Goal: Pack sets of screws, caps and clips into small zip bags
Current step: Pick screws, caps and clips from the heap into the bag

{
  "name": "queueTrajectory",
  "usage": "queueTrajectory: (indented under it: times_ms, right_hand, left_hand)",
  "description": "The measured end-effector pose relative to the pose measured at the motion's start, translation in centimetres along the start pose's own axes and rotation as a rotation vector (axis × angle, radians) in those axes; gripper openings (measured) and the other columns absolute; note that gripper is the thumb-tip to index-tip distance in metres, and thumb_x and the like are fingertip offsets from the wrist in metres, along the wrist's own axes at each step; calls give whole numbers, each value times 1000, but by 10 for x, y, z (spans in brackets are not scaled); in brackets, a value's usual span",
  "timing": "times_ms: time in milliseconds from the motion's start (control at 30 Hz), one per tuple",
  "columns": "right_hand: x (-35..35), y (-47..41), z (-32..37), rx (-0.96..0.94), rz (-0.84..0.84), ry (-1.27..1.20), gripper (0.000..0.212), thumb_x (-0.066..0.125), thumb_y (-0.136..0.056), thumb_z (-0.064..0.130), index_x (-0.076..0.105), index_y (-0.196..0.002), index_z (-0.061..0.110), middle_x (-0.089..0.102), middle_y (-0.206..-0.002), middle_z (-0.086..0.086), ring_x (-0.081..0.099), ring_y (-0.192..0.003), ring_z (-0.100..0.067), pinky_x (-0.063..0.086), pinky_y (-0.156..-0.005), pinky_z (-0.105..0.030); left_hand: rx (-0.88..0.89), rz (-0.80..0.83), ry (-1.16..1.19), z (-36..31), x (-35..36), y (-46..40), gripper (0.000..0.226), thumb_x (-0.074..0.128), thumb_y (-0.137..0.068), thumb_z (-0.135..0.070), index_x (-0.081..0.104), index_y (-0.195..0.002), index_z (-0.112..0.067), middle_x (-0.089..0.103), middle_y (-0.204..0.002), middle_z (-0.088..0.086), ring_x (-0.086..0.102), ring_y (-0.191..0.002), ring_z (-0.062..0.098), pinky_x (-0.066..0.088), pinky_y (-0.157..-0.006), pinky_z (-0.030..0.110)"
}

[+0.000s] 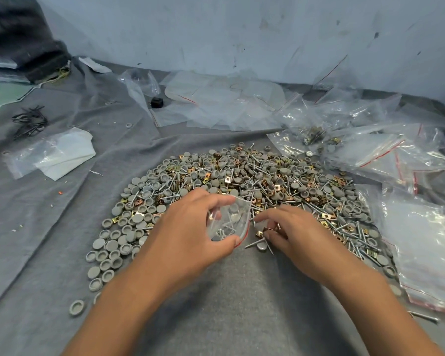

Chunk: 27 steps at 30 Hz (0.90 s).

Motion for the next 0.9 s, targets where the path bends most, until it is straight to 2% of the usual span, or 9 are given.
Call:
queueTrajectory:
  times_ms: [200,333,500,700,833,900]
  right_hand:
    - [4,-2,-1,-38,50,40,13,61,-98,35,61,-110,40,51,-99,22,52,-96,-3,50,-85,-28]
    - [8,0,7,-103,109,62,21,56,-99,40,57,-120,46,47,-99,23,48,-95,0,50,-79,-29]
    - [7,1,10,-127,83,59,8,54,-100,40,58,-106,44,47,-99,22,51,-95,-3,52,-78,-33]
    - [13,3,21,-197,147,39,24,50,-101,43,51,-123,53,50,-104,20,50,-101,-4,49,-79,-30]
    - [13,3,27,-214,146,50,19,53,-101,40,56,-117,50,46,-105,24,51,-100,-1,50,-79,-27]
    - [13,4,26,-197,146,44,13,52,-101,42,58,-112,46,48,-107,23,53,-100,-2,51,-81,-30]
  left_hand:
    - [2,6,-2,0,0,0,63,76,-74,-55,58,-134,-45,54,-104,-28,46,-98,-15,43,-76,17]
    - [4,5,1,0,0,0,65,75,-74,-57,57,-135,-45,53,-103,-29,46,-96,-16,41,-75,17]
    - [6,3,-3,0,0,1,64,77,-75,-54,58,-135,-44,51,-101,-30,46,-96,-15,38,-74,15]
    - [13,0,1,-1,0,1,64,77,-75,-55,58,-135,-44,51,-101,-31,47,-95,-15,38,-73,15]
    - [9,6,7,0,-1,1,64,77,-75,-55,58,-135,-44,51,-102,-30,48,-95,-13,43,-76,19]
    - [6,8,5,0,-1,1,64,79,-75,-54,58,-135,-44,52,-102,-29,48,-95,-12,45,-78,20]
Point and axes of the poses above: each hand's wrist, its own y-axis away from the middle knuckle, its own x-axis out of the palm, z = x × y, the point moved 6 cm from there along -y, towards the middle knuckle
